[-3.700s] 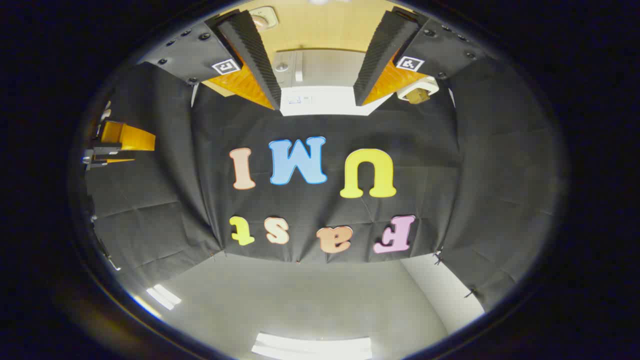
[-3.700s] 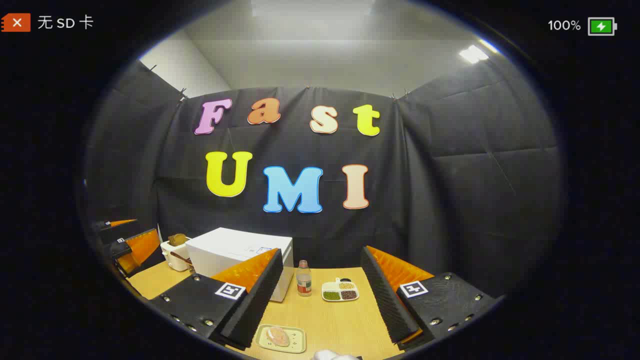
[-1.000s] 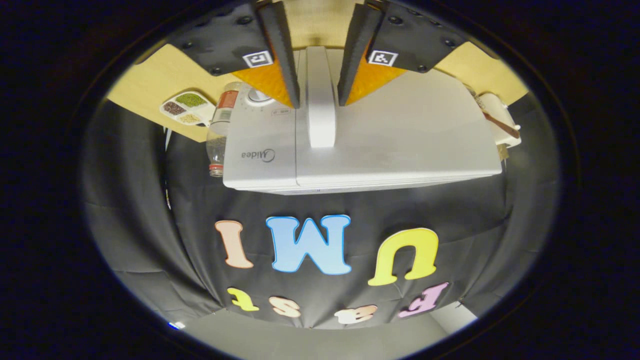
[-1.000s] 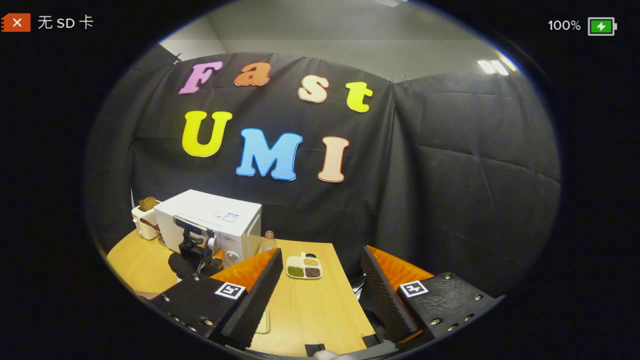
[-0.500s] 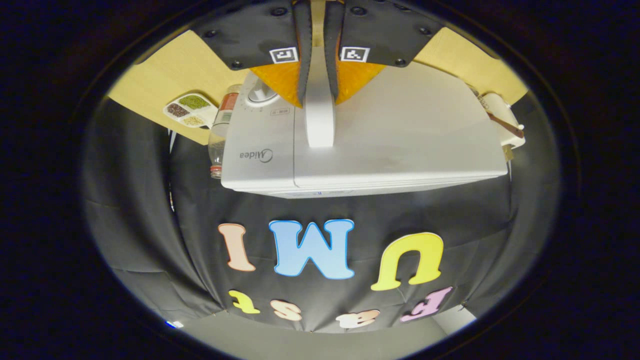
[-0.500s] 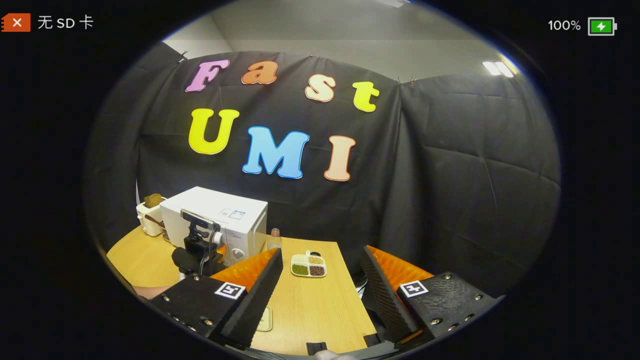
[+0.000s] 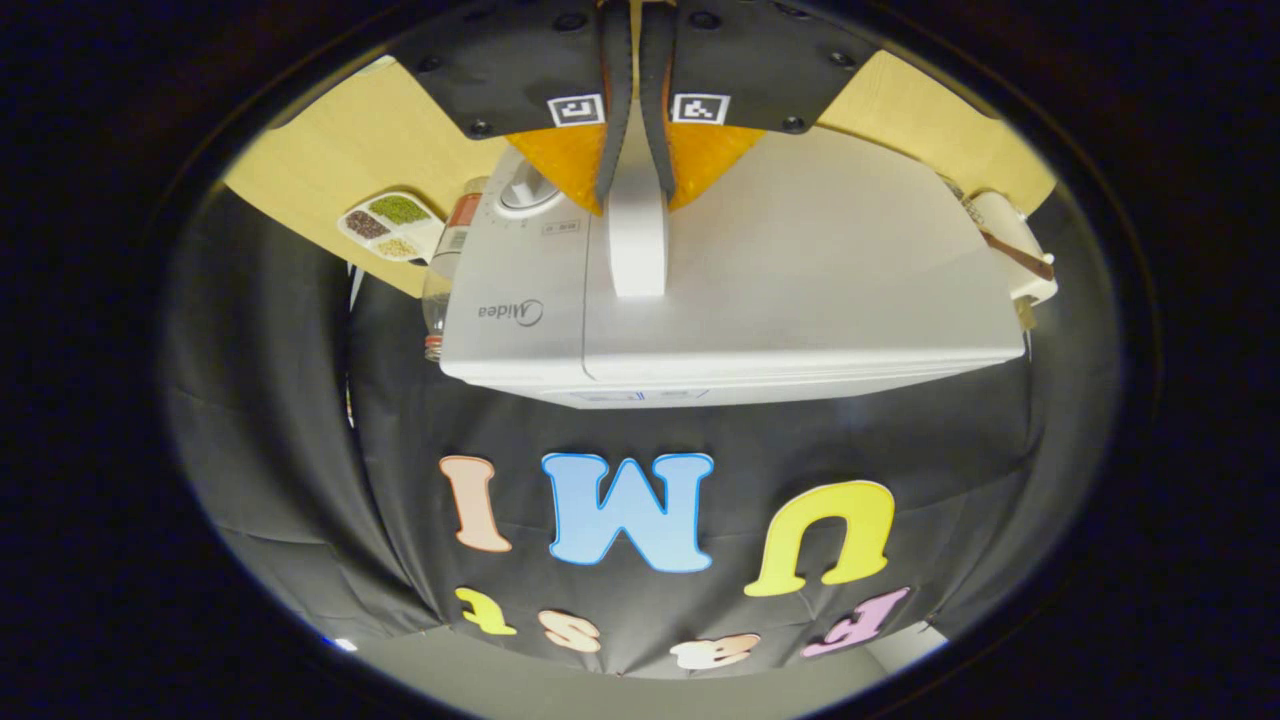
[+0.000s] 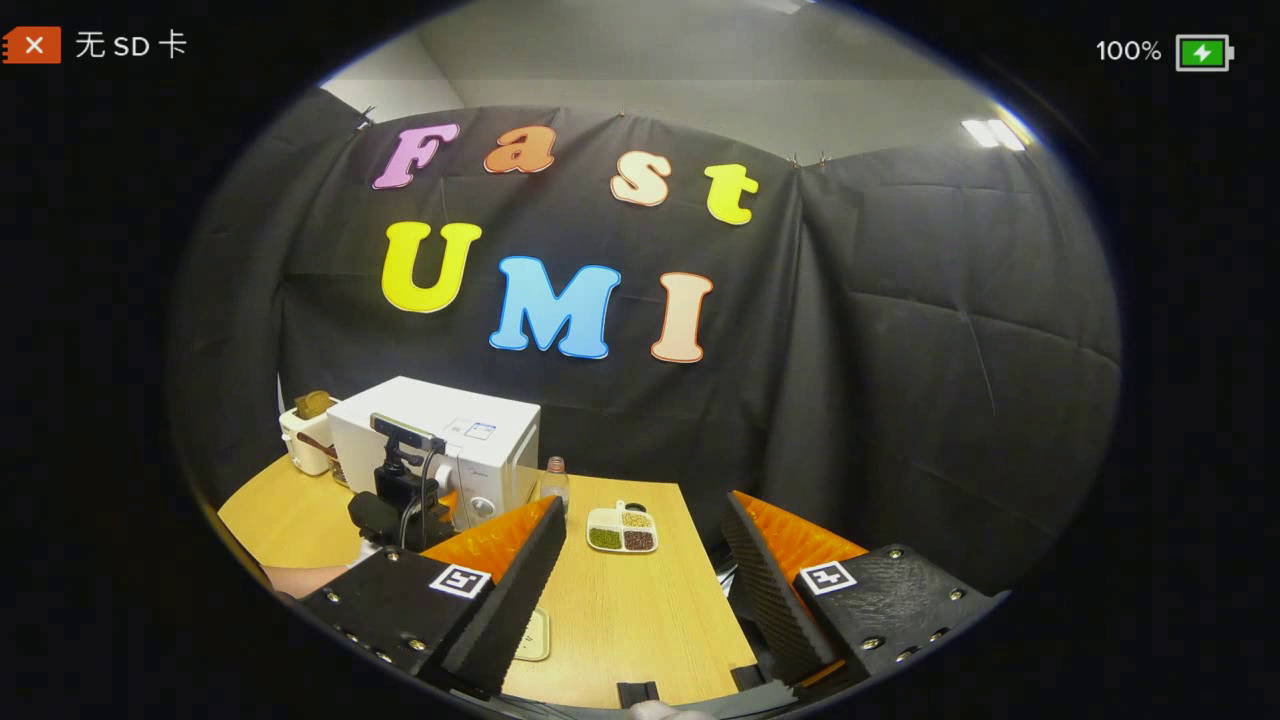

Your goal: Open the microwave oven with the left hand, put the food in, and close the microwave oven.

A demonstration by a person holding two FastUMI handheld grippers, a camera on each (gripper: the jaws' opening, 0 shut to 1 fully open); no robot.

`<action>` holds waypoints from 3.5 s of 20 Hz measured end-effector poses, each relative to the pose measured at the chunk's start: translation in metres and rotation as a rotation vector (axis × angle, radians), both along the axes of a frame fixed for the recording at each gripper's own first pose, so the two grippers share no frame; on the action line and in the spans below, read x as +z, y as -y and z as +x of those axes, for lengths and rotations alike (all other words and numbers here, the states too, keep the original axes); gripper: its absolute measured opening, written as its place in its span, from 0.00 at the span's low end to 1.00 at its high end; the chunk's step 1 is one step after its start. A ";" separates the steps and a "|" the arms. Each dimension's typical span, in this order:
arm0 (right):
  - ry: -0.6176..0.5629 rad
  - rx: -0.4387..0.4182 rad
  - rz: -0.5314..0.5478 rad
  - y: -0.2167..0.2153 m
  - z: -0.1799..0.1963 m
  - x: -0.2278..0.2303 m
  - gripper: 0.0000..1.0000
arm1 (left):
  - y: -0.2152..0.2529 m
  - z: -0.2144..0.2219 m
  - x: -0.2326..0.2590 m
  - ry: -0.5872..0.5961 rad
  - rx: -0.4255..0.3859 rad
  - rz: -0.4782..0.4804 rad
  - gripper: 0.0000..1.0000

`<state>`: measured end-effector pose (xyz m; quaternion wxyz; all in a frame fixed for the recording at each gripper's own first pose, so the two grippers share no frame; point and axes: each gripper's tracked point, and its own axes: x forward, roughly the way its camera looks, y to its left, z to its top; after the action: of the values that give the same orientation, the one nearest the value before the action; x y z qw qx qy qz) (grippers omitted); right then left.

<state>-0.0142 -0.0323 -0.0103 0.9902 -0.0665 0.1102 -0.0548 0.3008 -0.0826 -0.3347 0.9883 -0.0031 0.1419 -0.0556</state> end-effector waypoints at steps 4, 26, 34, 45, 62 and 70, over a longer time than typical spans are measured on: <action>0.003 0.008 0.014 -0.003 -0.002 0.001 0.96 | -0.010 -0.039 0.005 0.030 0.001 0.019 0.11; 0.004 0.230 0.112 -0.085 -0.031 -0.007 0.96 | -0.143 -0.207 0.010 -0.013 0.150 0.097 0.99; -0.007 0.321 0.153 -0.118 -0.035 -0.015 0.96 | -0.223 -0.264 0.011 -0.052 0.275 0.148 0.98; -0.061 0.445 0.204 -0.160 -0.035 -0.035 0.97 | -0.349 -0.341 0.009 -0.106 0.480 0.225 1.00; -0.183 0.435 0.016 -0.135 -0.026 -0.159 0.96 | -0.343 -0.384 0.112 -0.007 0.496 0.227 0.98; -0.429 0.527 -0.012 -0.130 -0.014 -0.313 0.97 | -0.246 -0.374 0.247 0.122 0.427 0.194 1.00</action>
<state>-0.0286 0.0974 -0.3234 0.9240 -0.1085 0.2949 0.2178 -0.0737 0.1630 -0.0879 0.9801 0.0654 0.0827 0.1685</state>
